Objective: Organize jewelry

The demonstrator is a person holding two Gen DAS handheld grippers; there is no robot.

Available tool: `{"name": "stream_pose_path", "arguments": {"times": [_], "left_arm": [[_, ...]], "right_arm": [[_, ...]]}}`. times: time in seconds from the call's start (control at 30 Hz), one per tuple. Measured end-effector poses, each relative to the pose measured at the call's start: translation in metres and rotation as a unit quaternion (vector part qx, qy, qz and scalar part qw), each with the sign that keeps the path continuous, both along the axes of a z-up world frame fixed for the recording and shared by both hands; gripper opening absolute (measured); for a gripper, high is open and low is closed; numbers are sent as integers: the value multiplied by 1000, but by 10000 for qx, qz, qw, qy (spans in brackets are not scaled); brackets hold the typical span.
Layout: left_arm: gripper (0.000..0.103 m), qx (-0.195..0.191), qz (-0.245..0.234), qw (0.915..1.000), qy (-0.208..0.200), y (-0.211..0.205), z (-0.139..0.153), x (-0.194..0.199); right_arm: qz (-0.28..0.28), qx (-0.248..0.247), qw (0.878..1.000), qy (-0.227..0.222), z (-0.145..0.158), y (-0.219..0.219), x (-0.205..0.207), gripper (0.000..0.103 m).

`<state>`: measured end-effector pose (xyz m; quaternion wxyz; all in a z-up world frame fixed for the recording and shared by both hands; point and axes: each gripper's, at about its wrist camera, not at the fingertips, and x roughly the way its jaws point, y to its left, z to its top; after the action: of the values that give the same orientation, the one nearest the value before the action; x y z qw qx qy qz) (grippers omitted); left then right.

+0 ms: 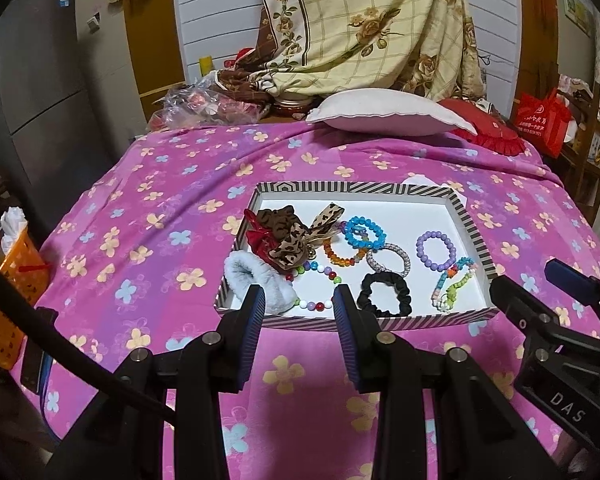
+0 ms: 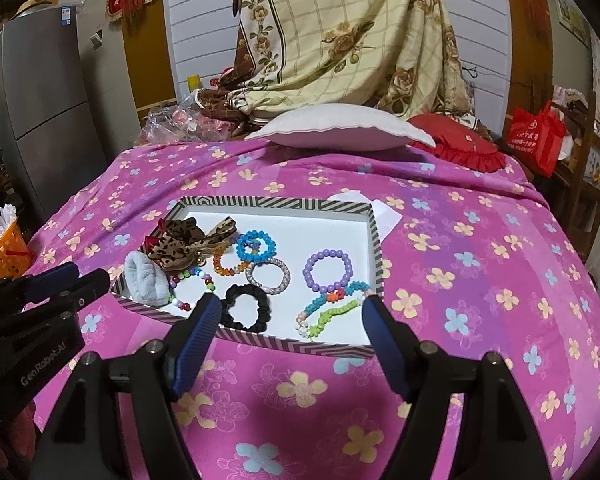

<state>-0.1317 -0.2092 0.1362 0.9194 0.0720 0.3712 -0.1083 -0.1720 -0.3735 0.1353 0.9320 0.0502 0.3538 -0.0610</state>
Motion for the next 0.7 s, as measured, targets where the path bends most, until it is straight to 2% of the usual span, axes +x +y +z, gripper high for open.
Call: {"name": "stream_pose_path", "arguments": {"times": [0.1,0.7], "left_arm": [[26,88,48,9999,-64,0,0,-2],[26,-59,39,10000,-11,0,2,-1]], "right_arm": [[2,-6,10000,10,0,-1,1,76],[37,-15,10000,38,-2,-2,1,76]]}}
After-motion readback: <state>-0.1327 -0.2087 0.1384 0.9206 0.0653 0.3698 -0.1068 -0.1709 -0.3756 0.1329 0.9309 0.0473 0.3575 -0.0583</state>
